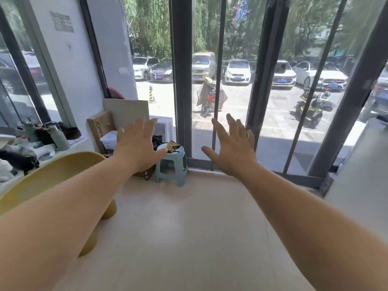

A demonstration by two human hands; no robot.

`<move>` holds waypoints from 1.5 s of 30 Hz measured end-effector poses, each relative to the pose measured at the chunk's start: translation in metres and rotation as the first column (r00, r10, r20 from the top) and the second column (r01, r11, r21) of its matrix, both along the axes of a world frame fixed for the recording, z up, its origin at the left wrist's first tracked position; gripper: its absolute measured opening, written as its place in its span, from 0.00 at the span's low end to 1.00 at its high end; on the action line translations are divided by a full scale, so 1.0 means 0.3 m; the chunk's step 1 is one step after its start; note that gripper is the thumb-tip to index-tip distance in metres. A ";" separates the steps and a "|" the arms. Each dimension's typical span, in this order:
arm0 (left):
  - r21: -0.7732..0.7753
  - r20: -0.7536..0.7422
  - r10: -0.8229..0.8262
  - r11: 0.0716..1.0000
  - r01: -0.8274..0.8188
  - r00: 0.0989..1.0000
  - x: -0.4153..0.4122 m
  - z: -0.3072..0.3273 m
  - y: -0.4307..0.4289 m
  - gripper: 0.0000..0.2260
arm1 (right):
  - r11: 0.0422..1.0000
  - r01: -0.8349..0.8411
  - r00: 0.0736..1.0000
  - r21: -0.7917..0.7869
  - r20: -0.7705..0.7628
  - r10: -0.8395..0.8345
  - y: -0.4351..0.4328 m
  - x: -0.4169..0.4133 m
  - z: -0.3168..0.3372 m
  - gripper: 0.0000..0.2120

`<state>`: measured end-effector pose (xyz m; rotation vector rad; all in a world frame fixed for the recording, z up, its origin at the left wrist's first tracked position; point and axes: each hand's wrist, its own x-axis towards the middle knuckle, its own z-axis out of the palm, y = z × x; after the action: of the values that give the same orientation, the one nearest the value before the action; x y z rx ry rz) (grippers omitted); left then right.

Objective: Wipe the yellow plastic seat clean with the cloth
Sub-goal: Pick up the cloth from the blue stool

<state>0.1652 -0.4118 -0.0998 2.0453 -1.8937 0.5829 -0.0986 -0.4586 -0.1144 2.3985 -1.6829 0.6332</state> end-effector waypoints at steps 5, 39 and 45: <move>0.077 0.020 0.058 0.995 -0.059 0.998 0.049 -0.079 -0.362 0.39 | 0.994 -0.069 0.997 0.081 -0.024 0.071 -0.425 0.058 -0.078 0.38; 0.528 -0.188 0.234 0.843 -0.103 0.954 1.125 -0.727 -2.808 0.39 | 0.802 -0.115 0.979 0.587 -0.071 0.193 -2.922 1.128 -0.739 0.35; 0.610 -0.209 0.312 0.782 -0.126 0.927 1.191 -0.874 -3.164 0.37 | 0.725 -0.134 0.944 0.676 -0.135 0.300 -3.340 1.255 -0.890 0.35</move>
<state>0.5224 -1.3610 -0.3621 2.5720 -1.7982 -0.3291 0.2778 -1.4606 -0.3813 3.0164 -1.7266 -0.3148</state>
